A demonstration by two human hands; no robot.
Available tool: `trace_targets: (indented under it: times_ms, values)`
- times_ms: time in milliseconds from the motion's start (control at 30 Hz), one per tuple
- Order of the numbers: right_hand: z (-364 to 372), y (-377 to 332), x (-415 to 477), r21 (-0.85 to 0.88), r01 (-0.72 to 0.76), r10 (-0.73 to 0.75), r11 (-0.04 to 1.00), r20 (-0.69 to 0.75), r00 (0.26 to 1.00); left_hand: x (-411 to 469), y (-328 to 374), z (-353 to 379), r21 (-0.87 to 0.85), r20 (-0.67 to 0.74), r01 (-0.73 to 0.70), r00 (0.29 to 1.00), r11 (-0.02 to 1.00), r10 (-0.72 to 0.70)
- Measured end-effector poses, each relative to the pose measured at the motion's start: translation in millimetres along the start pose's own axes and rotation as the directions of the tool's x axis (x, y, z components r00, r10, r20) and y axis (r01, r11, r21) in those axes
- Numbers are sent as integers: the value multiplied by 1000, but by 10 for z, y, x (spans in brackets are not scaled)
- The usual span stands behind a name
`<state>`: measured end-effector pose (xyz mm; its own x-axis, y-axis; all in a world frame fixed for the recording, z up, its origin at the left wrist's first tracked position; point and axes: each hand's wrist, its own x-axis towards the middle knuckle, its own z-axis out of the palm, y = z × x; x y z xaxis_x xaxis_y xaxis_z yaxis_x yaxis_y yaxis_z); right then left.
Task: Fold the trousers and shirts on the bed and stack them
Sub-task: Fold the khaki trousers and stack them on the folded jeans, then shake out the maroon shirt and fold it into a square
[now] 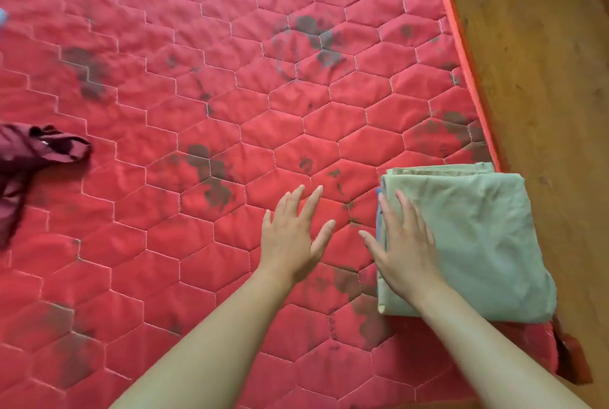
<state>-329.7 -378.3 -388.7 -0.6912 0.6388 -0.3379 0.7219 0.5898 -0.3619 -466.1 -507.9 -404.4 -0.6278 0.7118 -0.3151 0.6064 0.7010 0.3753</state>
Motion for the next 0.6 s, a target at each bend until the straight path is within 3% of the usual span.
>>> trace_targets:
  times_ms: [300,600]
  values:
    - [848,-2621,199,0,220,-220,976,4,976,-432,-2450,-1243,-121,-210,206,951,971,-228]
    - [2279,-5728,505,37,436,-438,899,65,897,-985,-5526,-2280,-30,-267,395,882,918,-388]
